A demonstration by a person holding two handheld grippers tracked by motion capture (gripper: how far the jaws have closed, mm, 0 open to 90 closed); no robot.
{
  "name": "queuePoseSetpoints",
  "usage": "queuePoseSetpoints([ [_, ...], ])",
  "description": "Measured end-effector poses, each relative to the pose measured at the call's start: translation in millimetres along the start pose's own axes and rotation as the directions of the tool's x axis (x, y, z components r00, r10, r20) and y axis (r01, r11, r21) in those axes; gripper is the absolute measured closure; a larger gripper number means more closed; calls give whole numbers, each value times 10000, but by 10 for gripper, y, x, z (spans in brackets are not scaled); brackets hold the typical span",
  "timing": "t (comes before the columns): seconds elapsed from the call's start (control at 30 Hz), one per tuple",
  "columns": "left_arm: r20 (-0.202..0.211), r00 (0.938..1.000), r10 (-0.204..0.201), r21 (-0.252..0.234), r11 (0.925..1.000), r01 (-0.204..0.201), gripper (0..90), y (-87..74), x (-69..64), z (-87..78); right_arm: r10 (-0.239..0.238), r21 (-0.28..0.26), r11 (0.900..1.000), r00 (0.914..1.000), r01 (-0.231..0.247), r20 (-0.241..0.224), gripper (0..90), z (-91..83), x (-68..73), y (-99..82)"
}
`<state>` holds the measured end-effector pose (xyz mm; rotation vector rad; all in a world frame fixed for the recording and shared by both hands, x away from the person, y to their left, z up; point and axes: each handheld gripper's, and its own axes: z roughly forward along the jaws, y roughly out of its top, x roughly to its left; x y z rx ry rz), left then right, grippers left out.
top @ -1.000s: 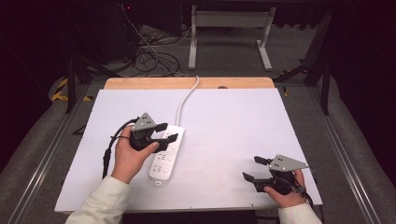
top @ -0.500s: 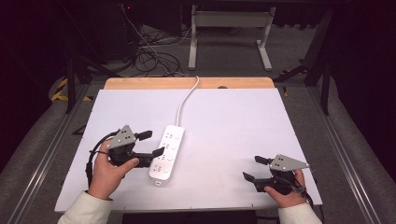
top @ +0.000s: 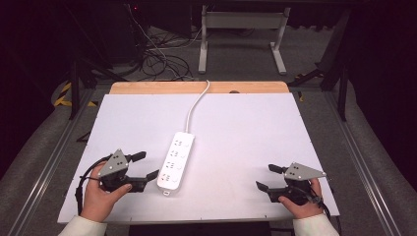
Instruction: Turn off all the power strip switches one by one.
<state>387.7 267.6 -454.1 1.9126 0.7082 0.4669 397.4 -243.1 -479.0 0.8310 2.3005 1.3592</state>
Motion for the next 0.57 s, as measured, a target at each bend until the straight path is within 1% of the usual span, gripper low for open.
queuePoseSetpoints([
  [0.03, -18, 10000, -48, -69, 10000, 48, 225, -27, -3, -16, 0, 9, 10000, 10000, 0, -5, 242, 2, 0, -1],
  [0.07, -24, 9999, -133, -38, 9999, 133, 225, -53, -8, -31, -2, 15, 10000, 10000, 2, -8, 242, 3, 0, -1],
  [0.1, -101, 9999, -131, 28, 9999, 131, 225, -72, -8, -40, -5, 22, 10000, 10000, 5, -8, 242, 4, 1, -1],
  [0.17, -265, 9993, -269, 192, 9994, 274, 229, -133, -13, -50, -14, 16, 10000, 10000, 14, -3, 242, 2, 2, -1],
  [0.23, -261, 9973, -693, 293, 9971, 700, 236, -201, -5, -59, -11, 14, 10000, 10000, 11, 3, 242, 1, 1, -1],
  [0.27, -182, 9943, -1055, 351, 9937, 1061, 239, -245, 0, -69, -12, 19, 10000, 10000, 12, 9, 242, 1, -1, -2],
  [0.3, -159, 9930, -1173, 330, 9925, 1178, 239, -271, 2, -73, -12, 22, 10000, 10000, 12, 13, 241, 2, -2, -3],
  [0.37, -201, 9931, -1158, 308, 9927, 1164, 240, -320, 8, -99, -18, 22, 10000, 10000, 18, 22, 241, 0, -2, -3],
  [0.47, -231, 9952, -949, 170, 9953, 953, 241, -372, -6, -142, -35, 21, 10000, 10000, 35, 39, 241, -1, -6, -4],
  [0.5, -321, 9971, -693, 169, 9974, 698, 240, -377, -6, -154, -34, 23, 10000, 10000, 33, 42, 241, -1, -7, -4],
  [0.53, -313, 9975, -639, 201, 9977, 646, 239, -380, -20, -161, -32, 25, 10000, 10000, 32, 42, 241, 0, -8, -4],
  [0.57, -360, 9981, -504, 239, 9984, 513, 237, -377, -32, -162, -39, 27, 10000, 10000, 39, 46, 241, 0, -8, -4],
])
